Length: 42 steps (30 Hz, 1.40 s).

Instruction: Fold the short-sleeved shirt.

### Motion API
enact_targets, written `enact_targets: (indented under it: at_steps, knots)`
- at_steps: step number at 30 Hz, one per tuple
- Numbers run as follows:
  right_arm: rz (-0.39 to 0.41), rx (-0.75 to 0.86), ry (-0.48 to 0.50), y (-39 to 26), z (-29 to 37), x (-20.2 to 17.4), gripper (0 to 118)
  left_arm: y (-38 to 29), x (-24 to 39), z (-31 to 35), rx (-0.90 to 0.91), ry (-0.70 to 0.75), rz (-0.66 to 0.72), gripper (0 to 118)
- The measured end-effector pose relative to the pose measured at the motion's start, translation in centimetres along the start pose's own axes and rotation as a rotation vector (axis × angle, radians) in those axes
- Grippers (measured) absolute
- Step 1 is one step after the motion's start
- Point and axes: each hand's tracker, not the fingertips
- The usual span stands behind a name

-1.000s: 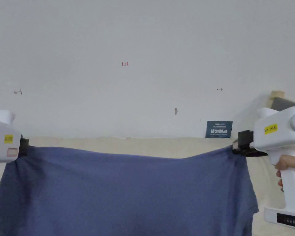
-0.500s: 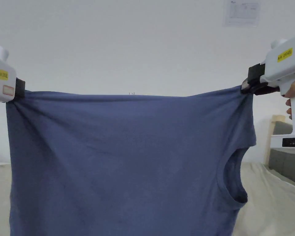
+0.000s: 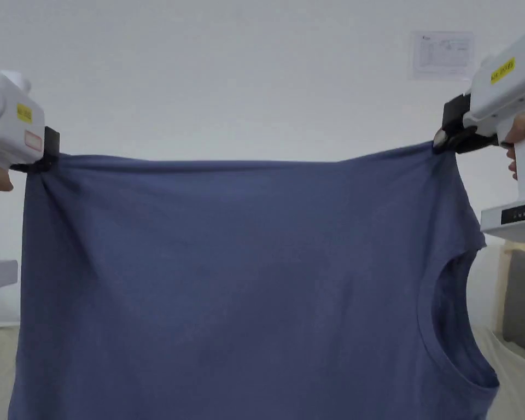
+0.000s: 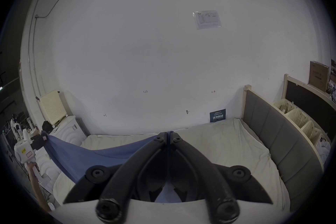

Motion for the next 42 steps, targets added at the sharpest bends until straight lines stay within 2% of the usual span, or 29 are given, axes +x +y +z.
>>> enact_targets:
  at_steps: [4, 7, 10, 11, 12, 14, 18, 20, 21, 22, 24, 25, 29, 33, 37, 39, 42]
  knots:
    - [0.073, 0.013, -0.018, 0.4, -2.3, -1.0, 2, 0.0, 0.5, -2.6, 0.007, -0.007, -0.003, 2]
    - [0.024, 0.005, -0.017, 1.6, -4.9, -1.0, 2, 0.3, 1.5, -5.4, -0.038, 0.023, -0.063, 2]
    - [-0.036, 0.029, -0.026, 2.8, -6.9, -1.4, 2, 0.4, 2.2, -7.5, -0.060, 0.019, -0.041, 2]
    - [-0.024, 0.028, -0.029, 3.1, -7.4, -1.6, 1, 0.5, 2.4, -8.1, 0.000, -0.001, -0.043, 2]
    - [-0.025, 0.043, -0.035, 3.5, -7.8, -1.7, 2, 0.5, 2.5, -8.7, -0.034, 0.016, -0.095, 2]
    - [-0.020, 0.034, -0.028, 4.1, -8.7, -1.5, 1, 0.8, 2.8, -10.2, -0.036, 0.031, -0.104, 2]
    - [0.001, 0.046, -0.046, 4.5, -9.9, -1.5, 1, 1.4, 2.4, -12.0, -0.028, 0.001, -0.022, 2]
    - [0.023, 0.048, -0.059, 4.2, -9.6, -1.8, 1, 1.6, 2.9, -12.3, -0.009, 0.011, -0.057, 2]
    - [0.022, 0.062, -0.056, 4.0, -9.5, -1.7, 2, 1.6, 3.3, -12.3, 0.048, 0.035, -0.059, 2]
    - [0.026, 0.061, -0.049, 4.2, -9.6, -1.6, 2, 1.5, 3.7, -12.1, 0.059, 0.046, -0.118, 2]
    - [0.037, 0.071, -0.062, 4.0, -9.7, -1.6, 2, 1.0, 4.2, -11.0, 0.211, 0.055, -0.110, 2]
    - [0.070, 0.054, -0.062, 3.9, -9.8, -1.5, 2, 0.9, 4.3, -11.2, 0.149, 0.056, -0.124, 2]
    - [0.062, 0.032, -0.045, 1.5, -11.1, -0.2, 2, -1.3, 3.7, -12.5, 0.076, 0.010, -0.034, 2]
    - [0.077, -0.083, -0.054, -2.7, -14.3, 1.6, 2, -6.2, 4.6, -14.9, -0.037, 0.030, -0.133, 2]
    - [0.066, -0.209, -0.080, -10.2, -18.4, 3.7, 2, -13.7, 4.7, -17.7, -0.162, -0.009, -0.036, 2]
    - [0.051, -0.277, -0.079, -14.2, -20.3, 5.0, 1, -17.6, 5.1, -18.9, -0.278, -0.007, -0.074, 2]
    - [0.021, -0.365, -0.098, -20.1, -22.9, 7.1, 1, -23.3, 5.7, -20.1, -0.335, -0.007, -0.099, 2]
